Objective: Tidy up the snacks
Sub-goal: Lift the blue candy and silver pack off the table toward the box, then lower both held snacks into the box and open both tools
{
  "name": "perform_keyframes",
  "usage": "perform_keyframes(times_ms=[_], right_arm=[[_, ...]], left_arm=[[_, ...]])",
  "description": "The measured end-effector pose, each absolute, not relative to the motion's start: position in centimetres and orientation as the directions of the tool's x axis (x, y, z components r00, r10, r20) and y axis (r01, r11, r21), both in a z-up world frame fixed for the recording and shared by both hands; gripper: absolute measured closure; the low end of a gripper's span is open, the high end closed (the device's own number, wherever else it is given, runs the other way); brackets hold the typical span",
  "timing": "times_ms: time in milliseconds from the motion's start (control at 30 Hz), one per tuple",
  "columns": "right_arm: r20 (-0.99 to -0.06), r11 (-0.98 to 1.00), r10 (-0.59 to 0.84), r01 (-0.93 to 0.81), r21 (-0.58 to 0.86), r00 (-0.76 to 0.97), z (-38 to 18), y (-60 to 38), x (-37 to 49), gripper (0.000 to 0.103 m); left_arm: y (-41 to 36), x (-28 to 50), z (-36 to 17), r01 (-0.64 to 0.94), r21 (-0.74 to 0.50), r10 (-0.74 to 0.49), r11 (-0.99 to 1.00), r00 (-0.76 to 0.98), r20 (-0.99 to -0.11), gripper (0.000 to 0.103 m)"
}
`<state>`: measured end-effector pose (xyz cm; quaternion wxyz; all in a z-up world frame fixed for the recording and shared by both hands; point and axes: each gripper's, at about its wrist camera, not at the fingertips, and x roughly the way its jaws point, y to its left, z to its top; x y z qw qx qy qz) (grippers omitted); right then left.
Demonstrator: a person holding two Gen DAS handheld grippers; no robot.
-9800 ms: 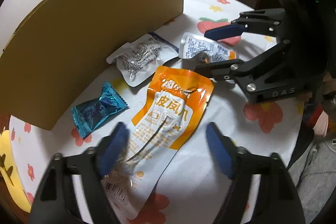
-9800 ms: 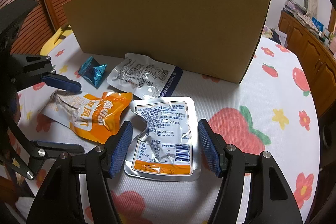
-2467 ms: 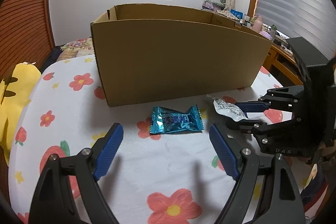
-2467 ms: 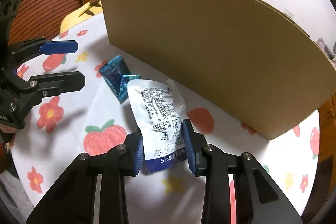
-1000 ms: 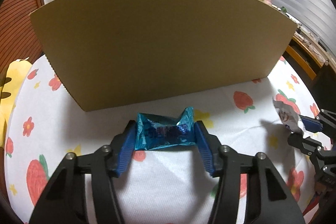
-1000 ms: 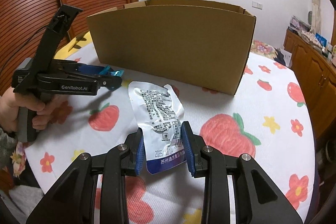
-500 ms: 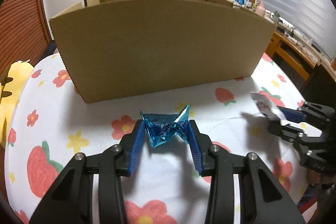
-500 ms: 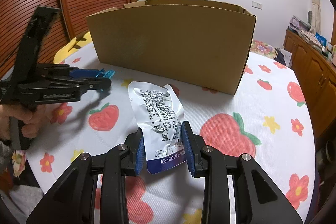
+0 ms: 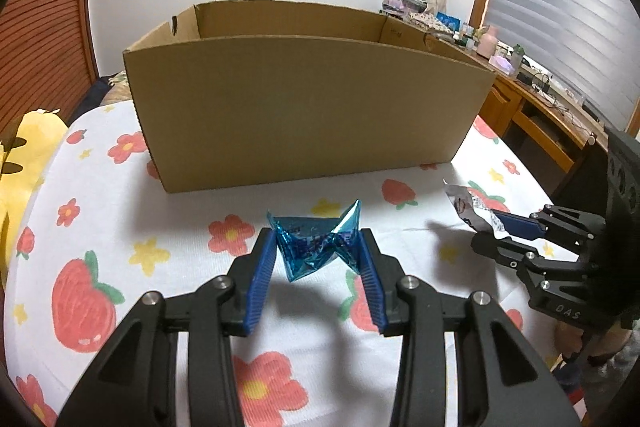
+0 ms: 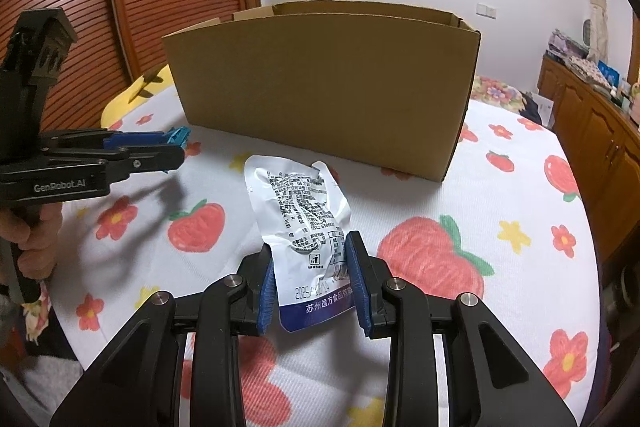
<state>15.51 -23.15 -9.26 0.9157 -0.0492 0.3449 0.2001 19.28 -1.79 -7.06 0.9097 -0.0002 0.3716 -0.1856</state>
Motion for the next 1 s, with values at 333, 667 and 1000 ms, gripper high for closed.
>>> perform_keyframes(times_ms=[333, 667, 1000], right_arm=[[-0.634, 0.918, 0.328, -0.394, 0.040, 0.700, -9.0, -23.3, 14.9, 0.072], [-0.596, 0.916, 0.341, -0.400, 0.036, 0.727, -6.3, -23.4, 15.2, 0.072], [-0.484, 0.917, 0.352, -0.399, 0.006, 0.801, 1.7, -23.4, 18.9, 0.072]], left_arm=[[-1.4, 18.3, -5.0, 0.343, -0.141, -0.350, 0.929, 0.686, -0.638, 0.063], [-1.7, 19.7, -1.3, 0.358, -0.080, -0.332, 0.930, 0.729, -0.599, 0.063], [-3.0, 24.5, 3.2, 0.377, -0.024, -0.329, 0.926, 0.771, -0.546, 0.063]])
